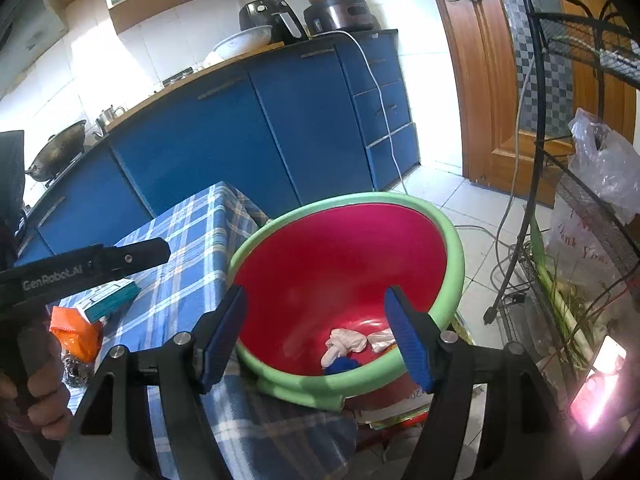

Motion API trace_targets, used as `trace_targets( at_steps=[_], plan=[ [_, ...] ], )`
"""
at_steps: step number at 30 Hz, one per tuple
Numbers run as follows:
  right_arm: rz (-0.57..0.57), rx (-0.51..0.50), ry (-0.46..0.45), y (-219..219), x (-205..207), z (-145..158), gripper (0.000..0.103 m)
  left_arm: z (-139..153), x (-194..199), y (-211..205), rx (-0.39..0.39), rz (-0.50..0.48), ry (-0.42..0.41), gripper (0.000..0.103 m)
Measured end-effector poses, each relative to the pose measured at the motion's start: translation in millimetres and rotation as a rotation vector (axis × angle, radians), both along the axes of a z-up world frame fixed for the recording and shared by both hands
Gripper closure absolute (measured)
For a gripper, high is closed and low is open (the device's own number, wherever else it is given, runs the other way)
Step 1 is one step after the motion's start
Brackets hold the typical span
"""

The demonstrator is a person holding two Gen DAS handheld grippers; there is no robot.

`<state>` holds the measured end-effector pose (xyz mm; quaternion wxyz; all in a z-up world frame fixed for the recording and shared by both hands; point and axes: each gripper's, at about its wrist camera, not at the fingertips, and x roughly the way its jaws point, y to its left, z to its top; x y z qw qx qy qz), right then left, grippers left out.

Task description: Collect trash

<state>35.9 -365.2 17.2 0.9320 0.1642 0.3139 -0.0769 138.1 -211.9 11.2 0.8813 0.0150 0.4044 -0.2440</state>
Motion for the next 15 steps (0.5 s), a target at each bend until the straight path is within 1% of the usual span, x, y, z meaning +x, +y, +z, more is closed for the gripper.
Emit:
trace_targets(
  at_steps=[5,12,15],
  plan=[
    [0.004,-0.008,-0.019,6,-8,11,0.03,10,-14,16,-0.013,0.007,-0.013,0.045],
    [0.027,-0.017,-0.055,23,-23,29,0.027,17,-33,41,-0.002,0.021,-0.027,0.042],
    [0.044,-0.017,-0.061,32,-27,34,0.026,16,-38,55,0.027,0.045,-0.022,0.042]
  ],
)
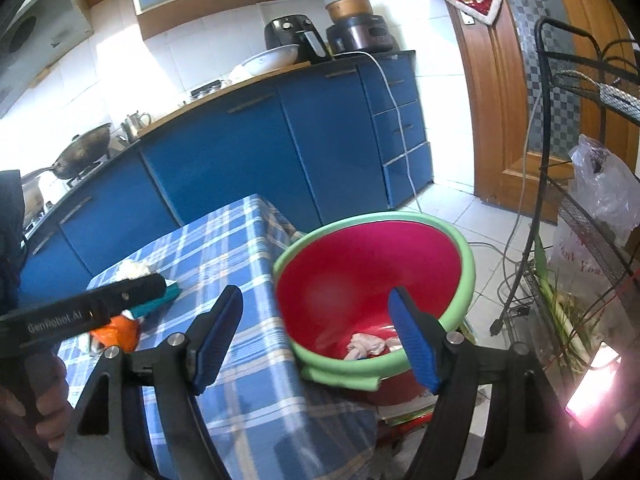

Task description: Collect trash

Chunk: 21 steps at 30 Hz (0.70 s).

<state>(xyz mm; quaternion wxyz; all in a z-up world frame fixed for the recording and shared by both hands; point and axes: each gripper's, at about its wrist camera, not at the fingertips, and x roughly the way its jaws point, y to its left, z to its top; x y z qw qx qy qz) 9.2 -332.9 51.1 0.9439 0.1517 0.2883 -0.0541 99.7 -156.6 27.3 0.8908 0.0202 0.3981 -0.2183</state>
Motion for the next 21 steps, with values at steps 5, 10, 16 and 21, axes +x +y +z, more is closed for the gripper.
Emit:
trace_targets(
  at_steps=[5,10,16,21],
  plan=[
    [0.019,-0.011,0.002,16,-2,6,0.024,4,-10,22,0.053,0.048,-0.034,0.042],
    [0.054,-0.016,0.02,35,1,7,0.023,8,-13,54,0.035,0.11,-0.033,0.041],
    [0.097,0.0,0.049,55,6,3,0.023,6,-16,98,0.029,0.206,-0.026,0.04],
    [0.125,-0.004,0.082,69,12,-4,0.022,3,-16,137,0.021,0.279,-0.023,0.04]
  ],
)
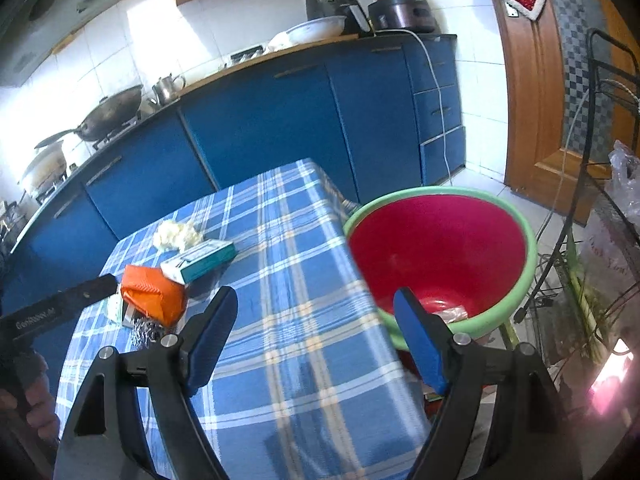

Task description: Collect trash

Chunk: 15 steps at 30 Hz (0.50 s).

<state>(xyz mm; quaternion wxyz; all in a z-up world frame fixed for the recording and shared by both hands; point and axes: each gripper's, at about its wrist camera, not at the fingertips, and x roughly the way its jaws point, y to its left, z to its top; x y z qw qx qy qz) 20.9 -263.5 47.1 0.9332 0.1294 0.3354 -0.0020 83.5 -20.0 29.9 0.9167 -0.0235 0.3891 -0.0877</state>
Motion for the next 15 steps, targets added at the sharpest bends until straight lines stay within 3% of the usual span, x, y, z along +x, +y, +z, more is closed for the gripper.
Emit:
trace_targets(
  at_steps=[12,15],
  plan=[
    [0.053,-0.015,0.058,31,8,-13,0.022,-24,8,60,-0.004,0.148,0.044,0.04],
    [0.057,-0.025,0.072,37,10,-16,0.022,-33,17,67,0.015,0.146,0.047,0.033]
  ],
)
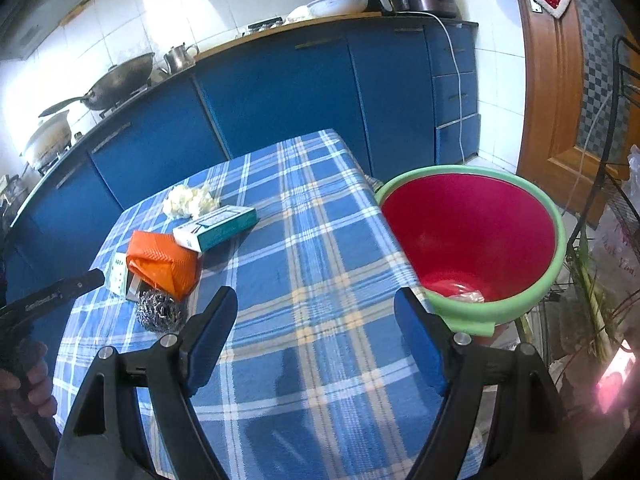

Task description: Collect trash

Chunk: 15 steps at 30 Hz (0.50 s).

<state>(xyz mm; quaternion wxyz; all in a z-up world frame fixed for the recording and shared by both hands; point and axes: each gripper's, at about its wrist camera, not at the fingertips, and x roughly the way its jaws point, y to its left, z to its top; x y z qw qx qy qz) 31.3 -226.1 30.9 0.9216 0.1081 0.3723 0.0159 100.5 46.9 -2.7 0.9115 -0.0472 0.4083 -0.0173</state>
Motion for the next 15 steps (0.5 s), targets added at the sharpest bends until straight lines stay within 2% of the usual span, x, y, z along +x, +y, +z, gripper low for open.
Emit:
trace_targets(
  at_steps=[2,6,15],
  plan=[
    [0.003,-0.005,0.01,2,1,-2,0.022,-5,8,1,0.016,-0.025,0.008,0.03],
    [0.005,-0.014,0.026,6,3,-5,0.022,-14,20,2,0.063,-0.051,0.016,0.029],
    [0.025,-0.022,0.054,18,6,-11,0.022,-35,46,1,0.124,-0.049,0.07,0.026]
  ],
)
